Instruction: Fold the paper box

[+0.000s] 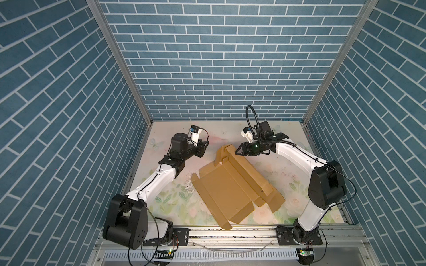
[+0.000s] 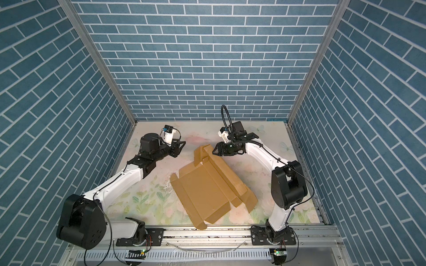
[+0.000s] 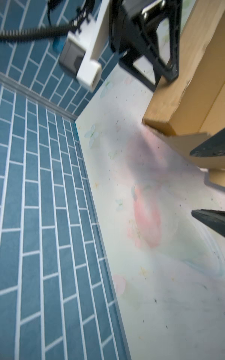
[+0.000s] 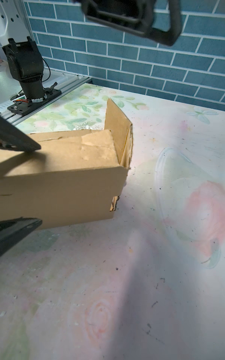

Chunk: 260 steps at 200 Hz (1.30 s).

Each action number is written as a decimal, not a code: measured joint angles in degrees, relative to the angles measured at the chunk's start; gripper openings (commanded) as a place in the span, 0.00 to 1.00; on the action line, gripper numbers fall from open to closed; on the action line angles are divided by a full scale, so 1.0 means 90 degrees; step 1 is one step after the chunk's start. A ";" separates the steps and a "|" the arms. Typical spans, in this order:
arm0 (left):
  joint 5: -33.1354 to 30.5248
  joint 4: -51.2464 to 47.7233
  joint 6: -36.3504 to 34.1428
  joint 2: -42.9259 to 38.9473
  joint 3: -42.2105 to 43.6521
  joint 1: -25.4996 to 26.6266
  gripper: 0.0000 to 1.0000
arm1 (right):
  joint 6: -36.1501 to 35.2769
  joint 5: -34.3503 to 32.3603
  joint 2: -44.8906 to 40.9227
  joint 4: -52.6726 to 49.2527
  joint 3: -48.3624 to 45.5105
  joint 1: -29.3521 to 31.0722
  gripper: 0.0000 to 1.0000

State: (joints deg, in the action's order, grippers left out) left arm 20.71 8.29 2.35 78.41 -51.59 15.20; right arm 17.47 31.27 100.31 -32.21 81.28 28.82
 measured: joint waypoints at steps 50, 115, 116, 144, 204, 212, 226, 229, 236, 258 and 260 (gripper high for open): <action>0.0614 -0.1003 -0.0818 0.2008 -0.1120 -0.0107 0.55 | -0.0109 0.0010 0.0046 -0.0073 0.0095 0.0000 0.51; 0.1724 -0.1705 -0.1953 0.2467 -0.1481 -0.0087 0.62 | -0.0160 0.0092 0.0087 -0.0097 0.0117 0.0000 0.50; 0.1736 -0.1707 -0.1970 0.2467 -0.1486 -0.0087 0.62 | -0.0160 0.0092 0.0087 -0.0100 0.0119 0.0000 0.50; 0.2084 -0.1926 -0.2341 0.2531 -0.1734 0.0005 0.64 | -0.0165 0.0107 0.0129 -0.0143 0.0177 0.0000 0.49; 0.2225 -0.2186 -0.2769 0.2725 -0.1863 0.0396 0.68 | -0.0165 0.0153 0.0148 -0.0160 0.0180 0.0000 0.47; 0.2193 -0.2183 -0.2778 0.2752 -0.1863 0.0447 0.69 | -0.0165 0.0155 0.0148 -0.0160 0.0180 0.0000 0.47; 0.2101 -0.2120 -0.2793 0.2778 -0.1846 0.0561 0.69 | -0.0163 0.0165 0.0148 -0.0158 0.0180 0.0000 0.47; 0.2072 -0.2086 -0.2790 0.2778 -0.1836 0.0583 0.69 | -0.0165 0.0165 0.0148 -0.0160 0.0180 0.0000 0.47; 0.1979 -0.1965 -0.2781 0.2778 -0.1780 0.0636 0.69 | -0.0165 0.0168 0.0148 -0.0158 0.0180 0.0000 0.47; 0.1749 -0.1430 -0.2647 0.2778 -0.1469 0.0721 0.69 | -0.0165 0.0170 0.0148 -0.0158 0.0180 -0.0002 0.46; 0.1734 -0.1392 -0.2642 0.2778 -0.1443 0.0721 0.69 | -0.0165 0.0170 0.0148 -0.0160 0.0180 -0.0002 0.46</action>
State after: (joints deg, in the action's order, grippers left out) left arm 36.32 -4.23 -21.43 103.42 -64.58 21.69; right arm 15.99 32.80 101.65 -33.65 82.89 28.80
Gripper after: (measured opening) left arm 0.690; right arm 0.466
